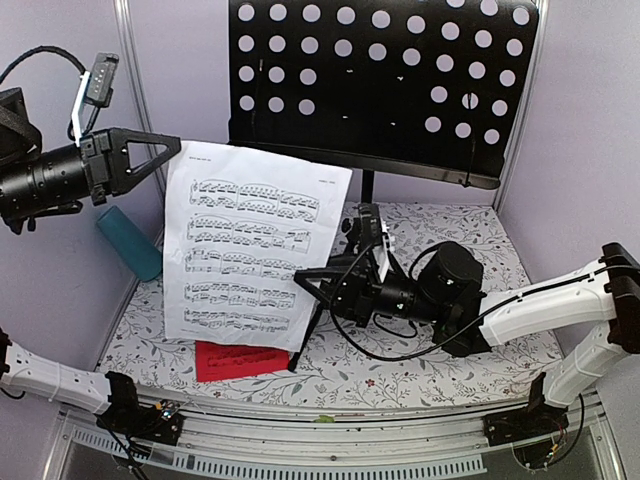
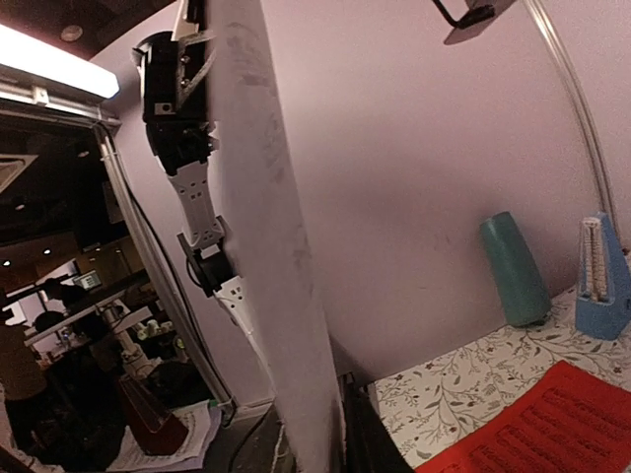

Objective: Set up the instrument practice props

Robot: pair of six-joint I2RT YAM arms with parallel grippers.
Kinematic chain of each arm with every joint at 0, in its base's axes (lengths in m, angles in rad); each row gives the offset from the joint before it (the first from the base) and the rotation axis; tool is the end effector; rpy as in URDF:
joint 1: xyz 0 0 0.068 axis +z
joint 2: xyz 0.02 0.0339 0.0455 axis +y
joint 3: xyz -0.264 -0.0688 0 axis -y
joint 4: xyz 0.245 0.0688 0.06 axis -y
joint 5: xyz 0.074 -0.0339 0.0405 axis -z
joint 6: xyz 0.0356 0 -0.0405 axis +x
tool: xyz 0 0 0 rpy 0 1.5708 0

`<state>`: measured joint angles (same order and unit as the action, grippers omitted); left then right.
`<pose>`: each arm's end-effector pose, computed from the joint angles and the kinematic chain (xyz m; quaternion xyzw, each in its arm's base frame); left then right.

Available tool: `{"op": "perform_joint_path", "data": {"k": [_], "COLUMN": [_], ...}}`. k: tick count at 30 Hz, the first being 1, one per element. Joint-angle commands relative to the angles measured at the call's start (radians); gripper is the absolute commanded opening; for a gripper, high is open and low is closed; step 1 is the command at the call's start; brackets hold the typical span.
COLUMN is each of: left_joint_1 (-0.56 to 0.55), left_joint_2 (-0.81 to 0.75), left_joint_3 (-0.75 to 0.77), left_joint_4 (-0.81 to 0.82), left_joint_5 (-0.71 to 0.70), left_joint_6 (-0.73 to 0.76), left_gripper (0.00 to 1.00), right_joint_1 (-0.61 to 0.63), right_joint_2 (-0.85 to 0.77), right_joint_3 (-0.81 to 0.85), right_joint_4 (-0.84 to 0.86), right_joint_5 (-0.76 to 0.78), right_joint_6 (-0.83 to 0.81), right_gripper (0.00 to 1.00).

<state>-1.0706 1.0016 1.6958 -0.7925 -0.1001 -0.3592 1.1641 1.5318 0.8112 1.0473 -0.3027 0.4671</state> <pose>0.0686 -0.1181 0.5280 0.2262 0.7054 -0.4117 0.5308 0.1230 0.3125 0.2954 -0.3119 0.4996 0.6452 0.4867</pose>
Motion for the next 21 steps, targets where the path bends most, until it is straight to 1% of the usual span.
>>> {"op": "perform_joint_path", "data": {"k": [1, 2, 3, 5, 6, 7, 8, 10, 11, 14, 16, 19, 21], "left_joint_1": [0.014, 0.023, 0.036, 0.076, 0.098, 0.117, 0.133, 0.158, 0.167, 0.189, 0.199, 0.207, 0.208], "left_joint_2": [0.026, 0.029, 0.031, 0.029, 0.029, 0.029, 0.031, 0.039, 0.043, 0.057, 0.07, 0.095, 0.113], "left_joint_3": [-0.007, -0.012, -0.018, -0.037, -0.049, -0.06, -0.071, -0.09, -0.099, -0.122, -0.125, -0.123, -0.12], "left_joint_4": [0.02, 0.029, 0.037, 0.06, 0.077, 0.093, 0.108, 0.142, 0.162, 0.227, 0.267, 0.317, 0.344], "left_joint_5": [-0.057, -0.058, -0.06, -0.056, -0.047, -0.037, -0.029, -0.013, -0.008, 0.035, 0.069, 0.103, 0.11], "left_joint_6": [0.016, 0.022, 0.028, 0.033, 0.035, 0.037, 0.038, 0.049, 0.054, 0.069, 0.078, 0.084, 0.078], "left_gripper": [0.0, 0.0, 0.0, 0.0, 0.02, 0.12, 0.18, 0.28, 0.32, 0.4, 0.42, 0.43, 0.43], "right_joint_1": [-0.004, -0.003, -0.001, 0.004, 0.011, 0.017, 0.022, 0.025, 0.026, 0.025, 0.025, 0.025, 0.024], "right_joint_2": [-0.079, -0.1, -0.116, -0.148, -0.164, -0.185, -0.206, -0.247, -0.269, -0.322, -0.338, -0.338, -0.34], "right_joint_3": [0.058, 0.065, 0.082, 0.12, 0.14, 0.159, 0.177, 0.212, 0.234, 0.311, 0.384, 0.552, 0.646], "right_joint_4": [-0.098, -0.134, -0.188, -0.31, -0.377, -0.436, -0.495, -0.604, -0.664, -0.863, -0.998, -1.21, -1.318], "right_joint_5": [0.007, 0.025, 0.044, 0.079, 0.104, 0.127, 0.146, 0.187, 0.205, 0.242, 0.248, 0.277, 0.314], "right_joint_6": [0.041, 0.041, 0.044, 0.033, 0.024, 0.01, -0.01, -0.027, -0.031, -0.064, -0.097, -0.15, -0.175], "right_gripper": [0.08, 0.03, 0.0, 0.0, 0.0, 0.0, 0.0, 0.0, 0.0, 0.0, 0.0, 0.0, 0.0]}}
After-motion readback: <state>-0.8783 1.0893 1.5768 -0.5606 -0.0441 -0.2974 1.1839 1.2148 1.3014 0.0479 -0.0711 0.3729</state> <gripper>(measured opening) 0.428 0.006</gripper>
